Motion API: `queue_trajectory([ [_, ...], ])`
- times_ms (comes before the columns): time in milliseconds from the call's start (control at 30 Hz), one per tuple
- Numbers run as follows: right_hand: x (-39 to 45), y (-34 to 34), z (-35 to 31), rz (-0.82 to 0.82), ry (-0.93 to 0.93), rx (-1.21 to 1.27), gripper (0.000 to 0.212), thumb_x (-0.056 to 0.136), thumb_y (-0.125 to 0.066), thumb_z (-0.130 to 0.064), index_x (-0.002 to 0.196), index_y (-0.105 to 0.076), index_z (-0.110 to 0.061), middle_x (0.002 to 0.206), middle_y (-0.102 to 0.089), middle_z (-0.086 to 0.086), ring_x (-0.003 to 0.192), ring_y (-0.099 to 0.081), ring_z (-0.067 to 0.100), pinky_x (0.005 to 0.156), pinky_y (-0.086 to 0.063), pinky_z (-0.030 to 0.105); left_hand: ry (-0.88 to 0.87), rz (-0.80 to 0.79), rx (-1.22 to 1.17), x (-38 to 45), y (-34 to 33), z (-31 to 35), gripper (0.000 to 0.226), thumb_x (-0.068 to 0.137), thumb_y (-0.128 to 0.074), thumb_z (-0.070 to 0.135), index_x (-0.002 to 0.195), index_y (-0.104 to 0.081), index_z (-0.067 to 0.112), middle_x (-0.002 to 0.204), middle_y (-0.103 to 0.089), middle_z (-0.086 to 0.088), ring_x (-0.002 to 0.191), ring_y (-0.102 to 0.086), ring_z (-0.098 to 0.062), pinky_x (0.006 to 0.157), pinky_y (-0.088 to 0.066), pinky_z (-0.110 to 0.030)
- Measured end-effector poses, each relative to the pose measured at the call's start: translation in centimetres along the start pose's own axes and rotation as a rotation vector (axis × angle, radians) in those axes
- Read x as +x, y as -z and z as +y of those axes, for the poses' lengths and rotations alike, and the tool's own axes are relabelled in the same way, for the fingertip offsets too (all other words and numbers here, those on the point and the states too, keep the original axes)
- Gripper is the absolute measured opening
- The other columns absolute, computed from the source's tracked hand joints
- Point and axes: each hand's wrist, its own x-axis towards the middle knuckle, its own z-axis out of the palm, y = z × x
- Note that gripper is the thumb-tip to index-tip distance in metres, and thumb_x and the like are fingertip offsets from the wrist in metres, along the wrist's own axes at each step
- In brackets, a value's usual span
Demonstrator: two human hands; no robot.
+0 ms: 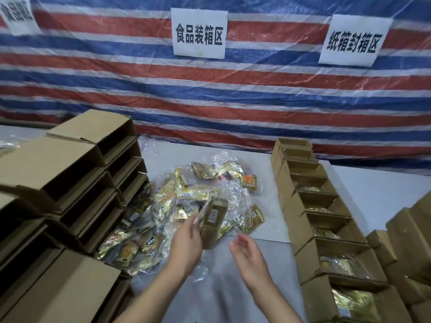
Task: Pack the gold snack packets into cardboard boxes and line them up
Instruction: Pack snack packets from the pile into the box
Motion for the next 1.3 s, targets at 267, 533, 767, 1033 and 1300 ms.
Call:
queue_trajectory([
  [267,-0.2,0.1,-6.8,-0.096,0.066,0.398,0.086,0.058,-0.081,-0.053,0.132,-0.049,-0.022,0.116,-0.071,0.005,0.103,-0.071,0.022,0.083,-0.059,0.039,-0.244,-0.120,-0.180,-5.0,-0.2,8.7,0.027,0.102,-0.042,0.028,0.123,-0.058,0.031,0.116,-0.066,0.017,0.109,-0.060,0.005,0.090,-0.048,-0.015],
  [533,-2.4,3.2,-6.8,-0.288,-0.146,0.694,0.058,0.077,-0.065,-0.065,0.102,-0.079,-0.015,0.106,-0.074,0.012,0.096,-0.073,0.024,0.067,-0.059,0.031,-0.400,-0.109,-0.014,-7.4,0.3,10.3,0.046,0.096,-0.035,0.049,0.133,-0.051,0.027,0.121,-0.054,0.022,0.114,-0.048,0.009,0.100,-0.044,-0.026],
  [767,-4.1,5.5,-4.3,-0.283,-0.147,0.766,0.050,0.078,-0.072,-0.041,0.115,-0.070,-0.007,0.106,-0.071,0.023,0.096,-0.070,0.036,0.086,-0.057,0.049,-0.323,-0.139,0.000,-10.2,0.8,8.2,0.061,0.086,-0.022,0.078,0.135,-0.041,0.047,0.136,-0.040,0.030,0.129,-0.033,0.008,0.105,-0.029,-0.024],
  [1033,-6.2,9.4,0.5,-0.406,-0.095,0.587,0.048,0.066,-0.079,-0.027,0.105,-0.075,0.000,0.100,-0.072,0.019,0.081,-0.070,0.026,0.075,-0.060,0.040,0.210,-0.424,0.176,-13.9,1.9,-6.4,0.050,0.098,-0.046,0.047,0.144,-0.039,0.027,0.137,-0.051,0.005,0.125,-0.049,-0.010,0.109,-0.038,-0.030],
  [1300,-7.3,6.9,5.8,-0.384,0.001,-0.177,0.053,0.068,-0.084,-0.032,0.116,-0.061,-0.027,0.111,-0.070,-0.018,0.105,-0.064,0.000,0.087,-0.049,0.013,0.274,-0.522,0.152,-15.8,0.6,-10.7,0.041,0.103,-0.041,0.037,0.141,-0.048,0.023,0.139,-0.048,0.009,0.127,-0.041,0.000,0.102,-0.024,-0.007],
])
